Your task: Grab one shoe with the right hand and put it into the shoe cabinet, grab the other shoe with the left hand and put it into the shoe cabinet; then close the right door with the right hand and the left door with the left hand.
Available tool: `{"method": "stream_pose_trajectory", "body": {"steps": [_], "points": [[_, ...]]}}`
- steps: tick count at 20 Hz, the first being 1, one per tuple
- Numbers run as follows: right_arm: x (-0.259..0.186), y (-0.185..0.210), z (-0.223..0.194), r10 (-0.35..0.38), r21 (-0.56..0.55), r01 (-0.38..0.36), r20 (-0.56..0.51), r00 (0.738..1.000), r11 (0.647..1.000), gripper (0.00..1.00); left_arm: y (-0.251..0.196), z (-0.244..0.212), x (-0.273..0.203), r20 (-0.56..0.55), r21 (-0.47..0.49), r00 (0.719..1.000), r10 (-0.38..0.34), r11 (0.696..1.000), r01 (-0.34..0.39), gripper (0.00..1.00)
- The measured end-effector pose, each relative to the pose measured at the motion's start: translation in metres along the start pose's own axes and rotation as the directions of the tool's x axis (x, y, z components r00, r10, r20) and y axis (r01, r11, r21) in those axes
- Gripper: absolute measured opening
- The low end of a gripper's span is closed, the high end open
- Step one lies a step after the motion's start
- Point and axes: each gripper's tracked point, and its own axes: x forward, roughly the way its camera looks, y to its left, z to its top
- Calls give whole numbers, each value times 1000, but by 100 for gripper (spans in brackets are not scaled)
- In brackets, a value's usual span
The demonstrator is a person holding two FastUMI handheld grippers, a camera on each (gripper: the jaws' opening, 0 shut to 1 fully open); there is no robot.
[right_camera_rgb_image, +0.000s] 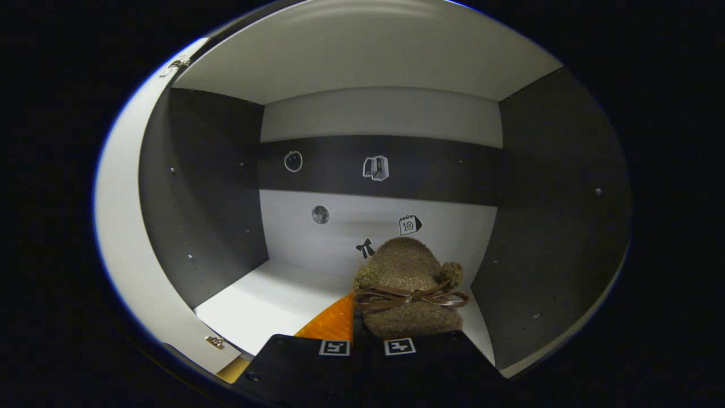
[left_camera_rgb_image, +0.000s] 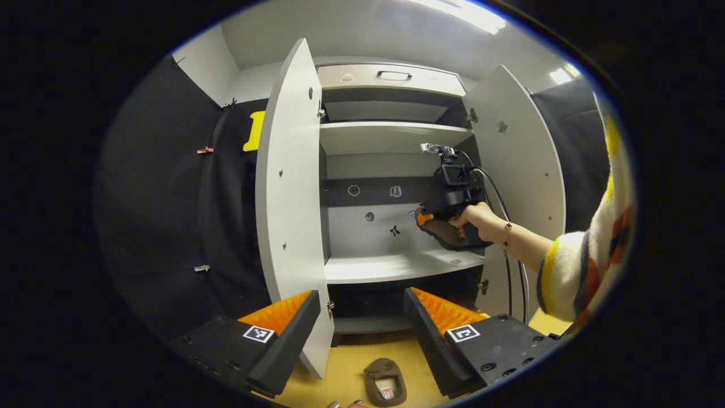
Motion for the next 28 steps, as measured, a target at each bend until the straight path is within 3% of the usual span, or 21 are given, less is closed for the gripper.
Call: {"method": "stream_pose_trajectory", "body": {"steps": [4, 8, 13, 15, 17, 18, 22, 25, 28], "points": [[53, -13, -39, -25, 19, 28, -112, 993, 999, 7, 5, 0, 10, -16, 5, 998, 53, 999, -53, 95], [79, -14, -68, -18, 42, 27, -193, 981, 999, 11, 3, -1, 21, -30, -5, 997, 77, 997, -77, 95], [75, -2, -82, 19, 8, -18, -242, 970, 1000, 25, -1, 1, 28, -35, -13, 997, 75, 997, -76, 95], [59, 4, -76, 53, 5, -54, -239, 970, 999, 31, -4, 2, 27, -34, -16, 997, 64, 998, -65, 95], [39, 7, -68, 70, 0, -72, -222, 973, 997, 61, -7, 2, 27, -35, -24, 998, 49, 998, -49, 95], [27, 8, -63, 75, 0, -77, -213, 974, 997, 84, -9, 2, 26, -35, -28, 999, 39, 999, -40, 95], [-33, 16, -25, 115, 1, -115, -81, 990, 993, 97, -15, 5, 21, -20, -26, 1000, -6, 1000, 6, 95], [-95, 27, 4, 159, 32, -161, 49, 986, 987, 97, -24, -3, 14, -25, -32, 997, -67, 997, 67, 95], [-154, 34, -5, 164, 40, -169, 106, 981, 985, 97, -33, -17, 6, -18, -51, 991, -131, 990, 130, 95]]}}
